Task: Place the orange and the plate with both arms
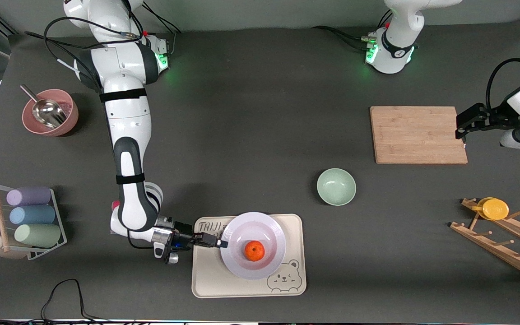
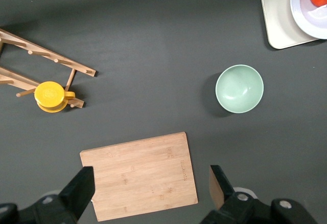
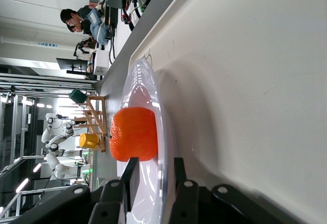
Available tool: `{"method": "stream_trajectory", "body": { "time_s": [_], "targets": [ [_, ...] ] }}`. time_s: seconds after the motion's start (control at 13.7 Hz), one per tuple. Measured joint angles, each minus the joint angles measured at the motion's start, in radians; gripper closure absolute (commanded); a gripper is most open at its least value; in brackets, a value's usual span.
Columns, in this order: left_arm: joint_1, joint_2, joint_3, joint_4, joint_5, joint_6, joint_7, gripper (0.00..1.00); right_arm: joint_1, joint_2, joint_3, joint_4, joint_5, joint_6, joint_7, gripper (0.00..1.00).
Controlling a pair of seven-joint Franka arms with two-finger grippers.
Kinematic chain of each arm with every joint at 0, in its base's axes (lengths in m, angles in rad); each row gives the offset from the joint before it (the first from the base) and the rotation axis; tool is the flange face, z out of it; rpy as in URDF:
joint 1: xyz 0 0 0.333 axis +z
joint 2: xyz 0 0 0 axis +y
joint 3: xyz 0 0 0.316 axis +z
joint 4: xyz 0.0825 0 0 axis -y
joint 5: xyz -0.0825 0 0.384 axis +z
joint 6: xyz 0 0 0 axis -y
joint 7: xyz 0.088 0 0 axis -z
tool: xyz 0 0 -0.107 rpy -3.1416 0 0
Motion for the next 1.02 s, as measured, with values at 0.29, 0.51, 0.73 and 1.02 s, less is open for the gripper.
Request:
{"method": "stream_trajectory", "body": {
  "time_s": [0.29,0.51,0.73,1.02],
  "targets": [
    [0.0,0.0,0.0,0.0,0.0,0.0,0.0,0.0,-0.012,-0.017,-0.031,0.012,-0.098,0.0,0.091,0.65],
    [0.0,0.0,0.0,0.0,0.0,0.0,0.0,0.0,-0.03,-0.044,-0.032,0.019,-0.174,-0.002,0.119,0.63],
    [0.0,0.0,0.0,0.0,0.0,0.0,0.0,0.0,-0.052,-0.096,-0.033,0.023,-0.353,-0.006,0.154,0.56],
    [0.0,-0.001,0.0,0.0,0.0,0.0,0.0,0.0,-0.091,-0.256,-0.034,0.0,-0.704,-0.098,0.262,0.27]
  ]
}}
